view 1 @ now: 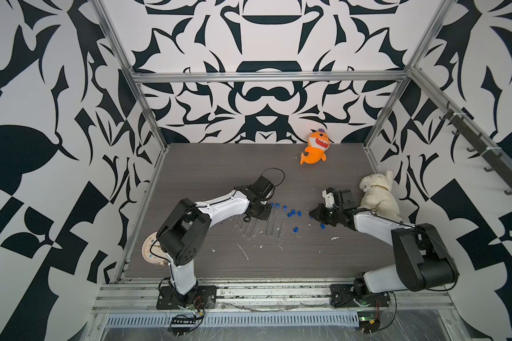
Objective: Remove stoppers from test tubes
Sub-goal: Place the stopper at the center of the board.
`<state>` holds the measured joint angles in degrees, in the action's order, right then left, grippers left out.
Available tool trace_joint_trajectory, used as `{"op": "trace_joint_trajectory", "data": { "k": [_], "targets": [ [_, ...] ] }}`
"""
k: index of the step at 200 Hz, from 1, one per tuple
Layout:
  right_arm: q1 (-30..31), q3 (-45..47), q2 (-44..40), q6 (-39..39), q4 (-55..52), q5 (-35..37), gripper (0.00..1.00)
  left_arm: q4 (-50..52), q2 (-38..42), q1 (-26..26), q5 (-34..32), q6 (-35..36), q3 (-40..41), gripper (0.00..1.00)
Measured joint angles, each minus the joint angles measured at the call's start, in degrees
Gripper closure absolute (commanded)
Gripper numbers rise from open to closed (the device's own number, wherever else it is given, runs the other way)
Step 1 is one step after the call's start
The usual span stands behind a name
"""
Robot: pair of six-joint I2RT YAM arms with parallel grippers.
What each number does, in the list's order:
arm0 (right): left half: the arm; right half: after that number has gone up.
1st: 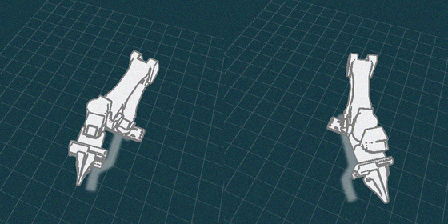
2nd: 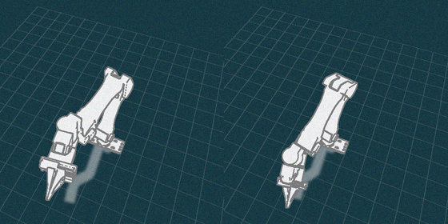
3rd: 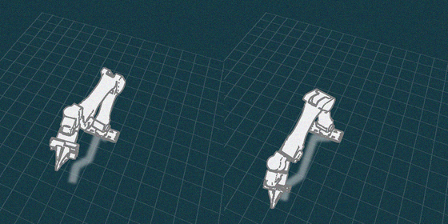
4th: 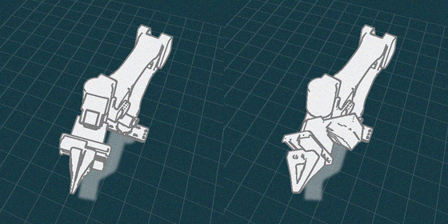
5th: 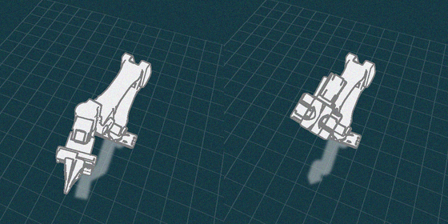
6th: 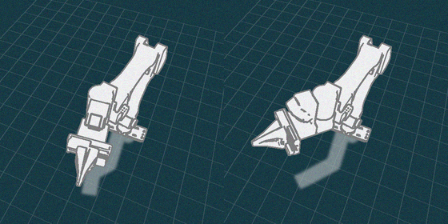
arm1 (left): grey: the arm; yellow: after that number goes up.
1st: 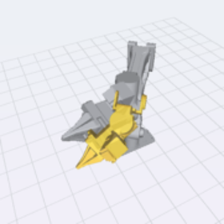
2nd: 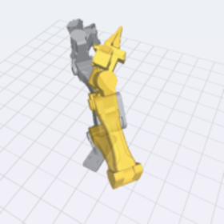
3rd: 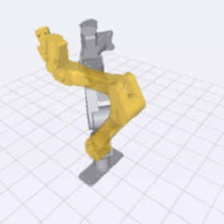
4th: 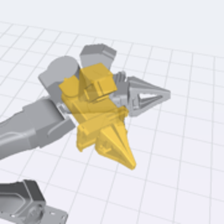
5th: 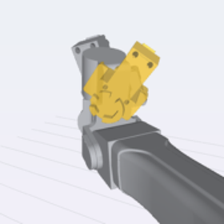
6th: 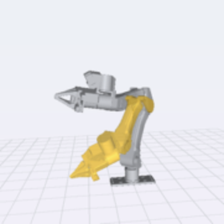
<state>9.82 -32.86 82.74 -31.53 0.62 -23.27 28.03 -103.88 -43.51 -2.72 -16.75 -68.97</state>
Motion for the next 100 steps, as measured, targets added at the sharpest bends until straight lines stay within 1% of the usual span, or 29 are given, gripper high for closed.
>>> {"op": "trace_joint_trajectory", "data": {
  "k": [66,100],
  "targets": [
    [0.0,0.68,0.98,0.31,0.37,1.22,1.0,-0.42,-2.58,0.0,0.42,-0.02,0.0,1.0],
    [0.0,0.68,1.01,0.31,0.44,1.73,0.91,-0.74,-3.04,0.0,0.46,-0.24,0.0,1.0]
  ]
}}
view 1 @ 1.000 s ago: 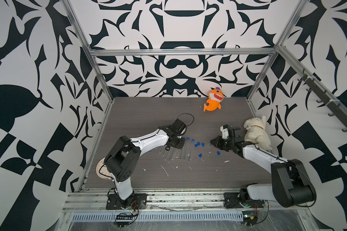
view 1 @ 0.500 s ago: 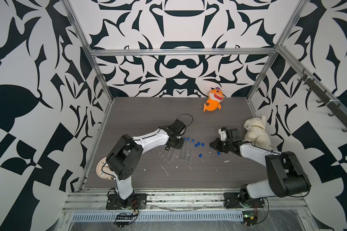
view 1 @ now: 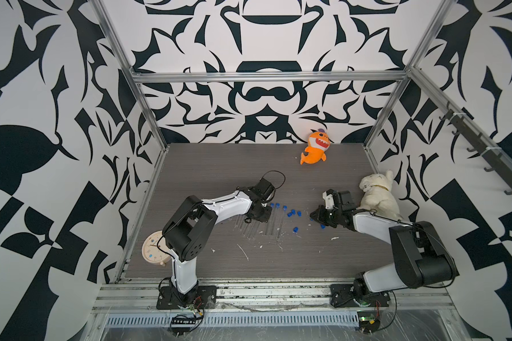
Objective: Remove stoppers from test tubes
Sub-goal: Place the stopper at the center of the board.
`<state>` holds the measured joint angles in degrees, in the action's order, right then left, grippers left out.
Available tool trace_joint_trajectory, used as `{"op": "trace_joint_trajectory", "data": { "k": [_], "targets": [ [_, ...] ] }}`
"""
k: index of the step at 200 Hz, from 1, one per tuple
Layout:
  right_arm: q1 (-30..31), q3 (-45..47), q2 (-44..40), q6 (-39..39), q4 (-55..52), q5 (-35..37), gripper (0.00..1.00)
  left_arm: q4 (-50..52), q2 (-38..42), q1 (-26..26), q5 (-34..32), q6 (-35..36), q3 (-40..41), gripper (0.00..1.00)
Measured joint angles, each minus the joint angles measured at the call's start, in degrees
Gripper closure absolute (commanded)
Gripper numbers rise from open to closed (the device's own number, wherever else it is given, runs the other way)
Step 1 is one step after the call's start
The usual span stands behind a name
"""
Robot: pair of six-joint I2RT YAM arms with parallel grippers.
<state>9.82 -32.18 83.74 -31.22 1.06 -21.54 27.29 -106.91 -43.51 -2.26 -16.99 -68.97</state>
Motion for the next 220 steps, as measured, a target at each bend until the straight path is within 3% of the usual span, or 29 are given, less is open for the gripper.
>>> {"op": "trace_joint_trajectory", "data": {
  "k": [80,122,167,198,220],
  "targets": [
    [0.0,0.0,0.0,0.31,0.0,0.42,0.79,-0.04,-0.48,0.0,0.11,-0.44,-0.02,0.95],
    [0.0,0.0,-0.04,0.44,-0.07,0.42,0.66,-0.04,-0.5,0.0,0.13,-0.83,-0.02,0.81],
    [0.0,-0.04,-1.46,1.42,-1.36,0.96,0.53,0.11,-0.5,-0.02,0.11,-1.03,-0.24,0.74],
    [0.0,-0.39,-4.0,1.99,-2.64,1.49,0.48,1.14,-0.31,-0.02,0.09,-1.18,-1.36,0.65],
    [0.0,-0.44,-5.62,2.67,-2.89,1.44,0.46,1.81,0.28,-0.02,-0.11,-0.87,-1.88,0.64]
  ]
}}
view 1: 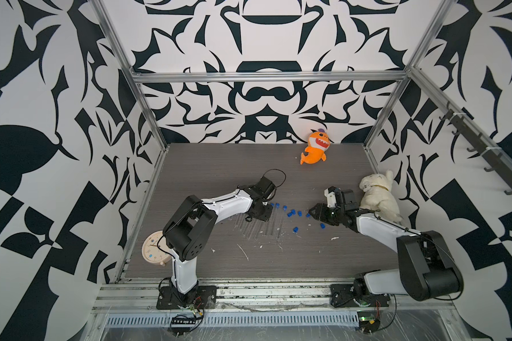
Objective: Remove stoppers from test tubes
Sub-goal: Place the stopper at the center of the board, then pick up the test tube at the center of the board.
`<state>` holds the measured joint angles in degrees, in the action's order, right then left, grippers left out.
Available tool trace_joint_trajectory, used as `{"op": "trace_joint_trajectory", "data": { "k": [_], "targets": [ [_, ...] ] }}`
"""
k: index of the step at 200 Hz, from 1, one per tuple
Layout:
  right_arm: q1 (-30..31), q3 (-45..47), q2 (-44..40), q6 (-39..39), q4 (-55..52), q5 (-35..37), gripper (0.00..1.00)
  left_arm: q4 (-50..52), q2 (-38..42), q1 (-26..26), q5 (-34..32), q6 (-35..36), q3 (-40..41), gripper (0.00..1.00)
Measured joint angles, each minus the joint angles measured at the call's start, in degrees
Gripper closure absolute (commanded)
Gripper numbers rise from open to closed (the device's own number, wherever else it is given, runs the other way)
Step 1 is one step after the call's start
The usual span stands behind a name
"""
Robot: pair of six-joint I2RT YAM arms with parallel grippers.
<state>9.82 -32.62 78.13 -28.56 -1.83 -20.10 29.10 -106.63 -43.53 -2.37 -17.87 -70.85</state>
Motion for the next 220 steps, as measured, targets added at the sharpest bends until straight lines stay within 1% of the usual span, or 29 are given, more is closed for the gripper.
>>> {"op": "trace_joint_trajectory", "data": {
  "k": [39,69,127,174,220],
  "targets": [
    [0.02,0.0,-3.04,0.96,0.44,-1.44,0.44,0.9,1.7,-0.55,-0.24,0.04,-0.44,0.64],
    [0.39,0.0,-5.38,1.92,2.75,-3.78,0.42,1.05,1.95,-2.03,-0.15,-0.33,-1.4,0.66],
    [1.16,0.52,-5.6,2.19,4.92,-6.16,0.41,0.94,0.5,-3.15,0.33,-0.79,-2.01,0.69],
    [2.25,1.55,-5.6,2.1,6.97,-7.48,0.32,0.92,-0.94,-3.15,0.33,-1.05,-2.01,0.71],
    [3.39,2.14,-5.92,1.99,8.87,-8.0,0.3,0.63,-2.89,-3.15,0.66,-1.4,-2.71,0.74]
  ]
}}
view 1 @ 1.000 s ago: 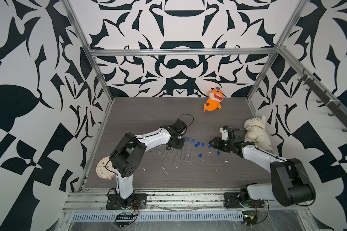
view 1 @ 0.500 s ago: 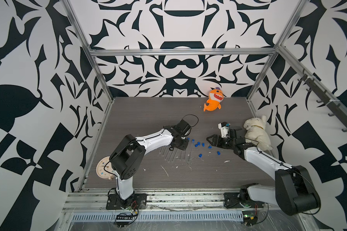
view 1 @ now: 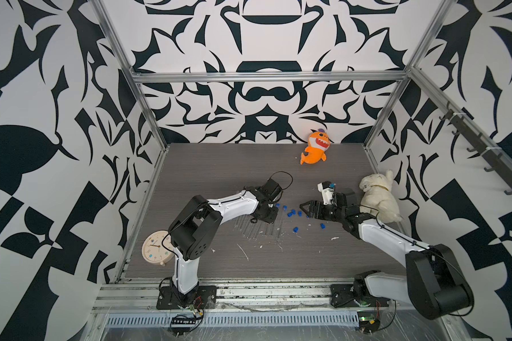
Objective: Remove stoppers from test tubes
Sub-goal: Pick up the test tube at the center of the board.
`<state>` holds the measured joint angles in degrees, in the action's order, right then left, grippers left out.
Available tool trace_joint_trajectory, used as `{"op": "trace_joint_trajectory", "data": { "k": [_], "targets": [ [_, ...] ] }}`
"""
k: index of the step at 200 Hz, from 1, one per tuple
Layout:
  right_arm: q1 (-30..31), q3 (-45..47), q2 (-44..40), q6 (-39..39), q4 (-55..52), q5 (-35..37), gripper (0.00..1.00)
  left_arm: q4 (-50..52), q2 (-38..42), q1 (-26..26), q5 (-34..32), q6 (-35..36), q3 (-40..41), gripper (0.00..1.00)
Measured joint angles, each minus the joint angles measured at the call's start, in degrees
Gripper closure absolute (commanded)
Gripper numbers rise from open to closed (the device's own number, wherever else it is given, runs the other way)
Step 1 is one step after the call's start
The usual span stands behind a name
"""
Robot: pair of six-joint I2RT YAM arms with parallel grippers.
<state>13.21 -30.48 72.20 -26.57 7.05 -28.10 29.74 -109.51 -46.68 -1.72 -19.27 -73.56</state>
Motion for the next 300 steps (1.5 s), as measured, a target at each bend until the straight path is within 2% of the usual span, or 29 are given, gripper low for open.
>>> {"op": "trace_joint_trajectory", "data": {
  "k": [116,171,281,300],
  "targets": [
    [0.0,0.76,-1.05,-0.24,1.95,0.11,0.28,0.09,-2.69,0.0,-0.24,-0.04,-1.77,0.74],
    [0.0,0.79,-1.03,-0.28,2.03,1.14,0.27,0.46,-3.61,0.0,-1.07,-0.07,-3.3,0.8],
    [-0.39,1.11,-2.45,-0.42,2.01,2.32,0.26,1.62,-5.42,0.0,-2.14,-0.02,-5.29,0.74],
    [-0.55,1.16,-2.75,-0.42,2.05,2.36,0.26,1.64,-5.42,0.0,-2.16,0.09,-5.29,0.8]
  ]
}}
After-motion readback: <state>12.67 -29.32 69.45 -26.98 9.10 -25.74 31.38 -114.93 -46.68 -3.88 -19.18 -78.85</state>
